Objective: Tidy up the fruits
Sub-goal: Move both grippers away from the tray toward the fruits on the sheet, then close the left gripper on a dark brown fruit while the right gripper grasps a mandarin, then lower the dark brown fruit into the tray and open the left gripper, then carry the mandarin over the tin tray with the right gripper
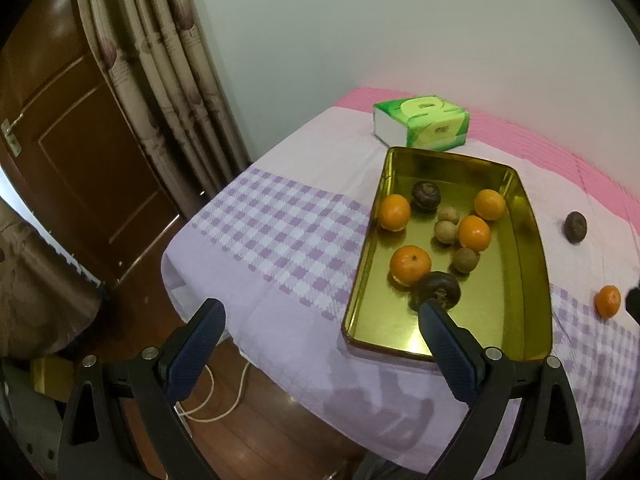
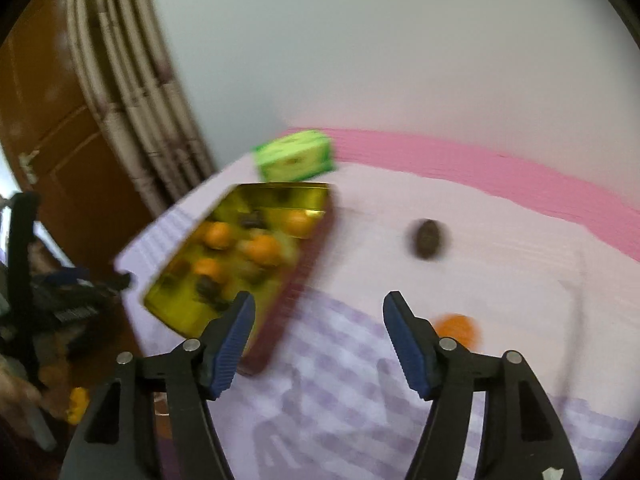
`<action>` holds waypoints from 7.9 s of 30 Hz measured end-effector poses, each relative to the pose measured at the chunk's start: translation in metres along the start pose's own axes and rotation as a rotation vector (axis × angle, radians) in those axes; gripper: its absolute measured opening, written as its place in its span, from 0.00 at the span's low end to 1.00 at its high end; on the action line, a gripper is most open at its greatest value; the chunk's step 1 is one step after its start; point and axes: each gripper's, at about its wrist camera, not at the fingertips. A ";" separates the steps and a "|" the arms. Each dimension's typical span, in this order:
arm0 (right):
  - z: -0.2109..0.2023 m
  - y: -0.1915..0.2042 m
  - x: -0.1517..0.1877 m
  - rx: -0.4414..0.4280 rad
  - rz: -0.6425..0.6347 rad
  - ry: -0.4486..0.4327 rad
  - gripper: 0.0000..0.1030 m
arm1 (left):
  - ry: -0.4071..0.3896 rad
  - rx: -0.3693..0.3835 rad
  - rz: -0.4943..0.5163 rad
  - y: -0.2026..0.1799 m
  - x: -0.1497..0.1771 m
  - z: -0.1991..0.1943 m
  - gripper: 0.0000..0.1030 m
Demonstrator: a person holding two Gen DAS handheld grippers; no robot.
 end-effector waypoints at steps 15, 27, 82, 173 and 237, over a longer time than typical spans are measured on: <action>-0.037 -0.145 0.044 0.230 0.197 -0.033 0.73 | -0.113 0.012 0.158 -0.042 0.005 -0.022 0.94; -0.030 -0.220 0.050 0.288 0.306 -0.029 0.77 | -0.179 0.166 0.373 -0.105 -0.018 -0.046 0.94; 0.024 -0.110 0.003 -0.029 -0.067 0.074 0.90 | 0.055 0.588 0.229 -0.148 -0.072 -0.024 0.42; -0.009 -0.035 0.000 0.097 -0.174 0.017 0.35 | -0.046 0.223 0.335 -0.111 -0.042 0.009 0.51; 0.161 0.139 -0.053 -0.198 -0.239 0.255 0.36 | 0.041 -0.103 -0.018 0.029 -0.023 0.034 0.77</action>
Point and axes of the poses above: each gripper's, at about its wrist camera, not at the fingertips, and z roughly the way its jaws point, y to its left, x to its underside, and after that the axes turned 9 degrees about z, right-handed
